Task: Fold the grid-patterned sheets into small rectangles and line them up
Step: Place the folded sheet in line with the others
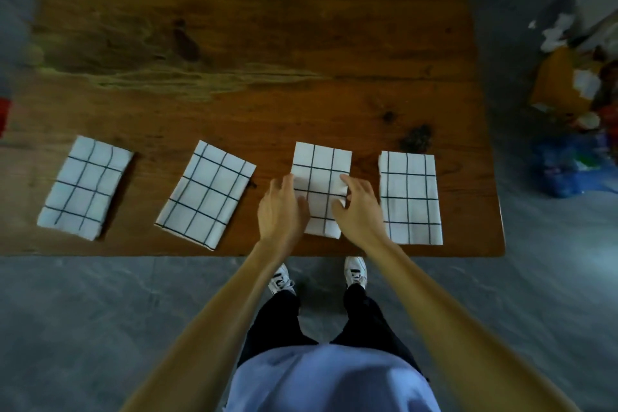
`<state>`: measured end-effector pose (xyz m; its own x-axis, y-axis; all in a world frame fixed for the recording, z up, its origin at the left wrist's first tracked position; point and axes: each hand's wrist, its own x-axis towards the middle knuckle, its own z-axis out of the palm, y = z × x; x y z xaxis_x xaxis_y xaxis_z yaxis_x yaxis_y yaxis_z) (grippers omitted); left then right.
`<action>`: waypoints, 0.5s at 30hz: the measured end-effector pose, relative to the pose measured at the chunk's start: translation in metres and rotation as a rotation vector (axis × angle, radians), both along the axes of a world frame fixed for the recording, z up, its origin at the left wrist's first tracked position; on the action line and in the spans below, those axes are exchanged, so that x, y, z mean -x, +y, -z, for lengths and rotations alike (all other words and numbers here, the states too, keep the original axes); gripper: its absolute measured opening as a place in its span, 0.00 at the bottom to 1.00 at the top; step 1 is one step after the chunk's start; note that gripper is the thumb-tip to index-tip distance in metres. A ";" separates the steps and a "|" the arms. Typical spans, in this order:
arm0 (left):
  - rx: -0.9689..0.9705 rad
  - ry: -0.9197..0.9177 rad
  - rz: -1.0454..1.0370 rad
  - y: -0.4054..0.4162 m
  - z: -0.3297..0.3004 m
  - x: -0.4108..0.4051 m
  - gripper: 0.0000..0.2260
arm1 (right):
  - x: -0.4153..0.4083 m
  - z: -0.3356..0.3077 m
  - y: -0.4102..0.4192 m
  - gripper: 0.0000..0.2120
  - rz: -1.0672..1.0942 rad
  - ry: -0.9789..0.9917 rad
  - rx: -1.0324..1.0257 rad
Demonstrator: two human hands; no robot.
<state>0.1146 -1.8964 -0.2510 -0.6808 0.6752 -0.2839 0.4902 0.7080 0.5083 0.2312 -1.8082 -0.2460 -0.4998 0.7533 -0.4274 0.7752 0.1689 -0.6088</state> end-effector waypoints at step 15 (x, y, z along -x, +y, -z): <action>0.033 0.034 0.121 -0.004 -0.003 0.012 0.10 | 0.002 0.004 -0.018 0.23 -0.003 -0.049 -0.110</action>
